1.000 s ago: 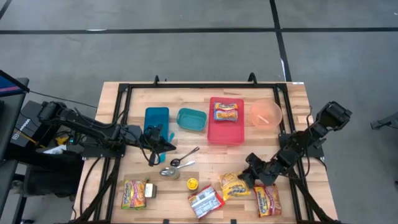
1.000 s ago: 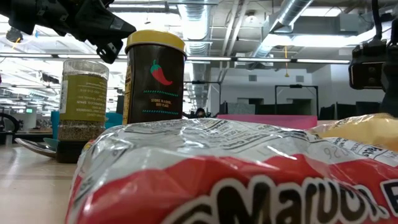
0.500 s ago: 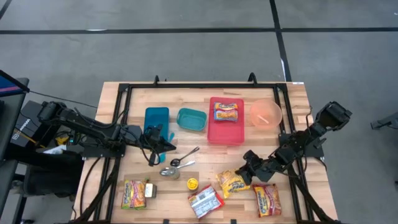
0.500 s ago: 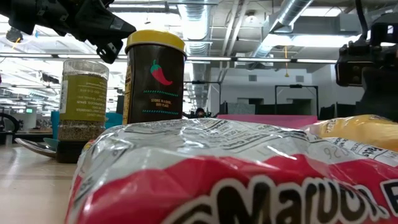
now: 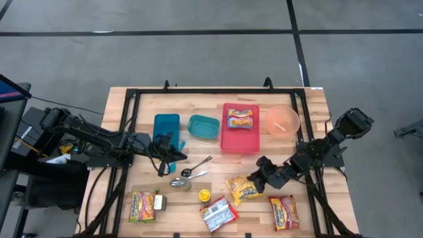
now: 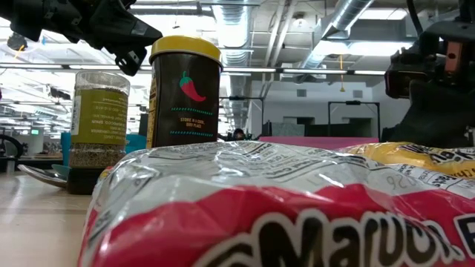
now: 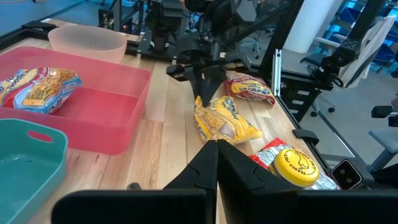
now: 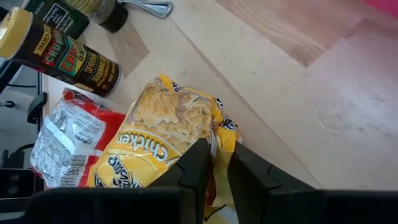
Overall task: Pick & Place Food Item
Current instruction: Put the yellow noodle pack into the red bin
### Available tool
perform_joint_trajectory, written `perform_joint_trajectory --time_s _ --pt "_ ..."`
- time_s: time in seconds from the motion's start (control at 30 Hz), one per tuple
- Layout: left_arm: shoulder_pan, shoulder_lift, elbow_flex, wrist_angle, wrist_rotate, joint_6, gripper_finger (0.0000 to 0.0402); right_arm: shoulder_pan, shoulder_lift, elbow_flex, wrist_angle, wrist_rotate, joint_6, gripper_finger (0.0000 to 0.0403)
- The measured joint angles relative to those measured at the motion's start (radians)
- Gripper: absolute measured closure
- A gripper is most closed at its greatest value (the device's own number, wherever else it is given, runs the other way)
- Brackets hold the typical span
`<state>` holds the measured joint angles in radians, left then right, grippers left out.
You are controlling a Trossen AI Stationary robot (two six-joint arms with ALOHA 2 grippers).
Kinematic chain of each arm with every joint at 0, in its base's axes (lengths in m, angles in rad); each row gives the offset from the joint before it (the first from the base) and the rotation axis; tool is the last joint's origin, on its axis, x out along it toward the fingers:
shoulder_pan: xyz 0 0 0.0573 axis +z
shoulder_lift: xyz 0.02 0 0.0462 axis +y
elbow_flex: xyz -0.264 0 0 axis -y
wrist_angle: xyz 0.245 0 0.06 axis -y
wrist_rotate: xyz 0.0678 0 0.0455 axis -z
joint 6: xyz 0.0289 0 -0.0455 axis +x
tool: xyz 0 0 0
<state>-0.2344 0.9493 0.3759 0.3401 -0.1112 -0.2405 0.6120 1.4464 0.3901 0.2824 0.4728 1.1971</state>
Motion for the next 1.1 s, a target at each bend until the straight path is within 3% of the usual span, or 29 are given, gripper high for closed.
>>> perform_joint_trajectory --time_s 0.3,0.6,1.1 --pt "0.0 0.0 0.0 0.0 0.003 0.0 0.0401 0.0 0.0 0.0 0.0 0.008 -0.004 0.0391" --pt "0.0 0.0 0.0 0.0 0.002 0.0 0.0401 0.0 -0.006 0.001 0.003 0.007 -0.022 0.0391" --pt "0.0 0.0 0.0 0.0 -0.002 0.0 0.0402 0.0 -0.199 0.002 0.006 0.119 -0.217 0.0394"
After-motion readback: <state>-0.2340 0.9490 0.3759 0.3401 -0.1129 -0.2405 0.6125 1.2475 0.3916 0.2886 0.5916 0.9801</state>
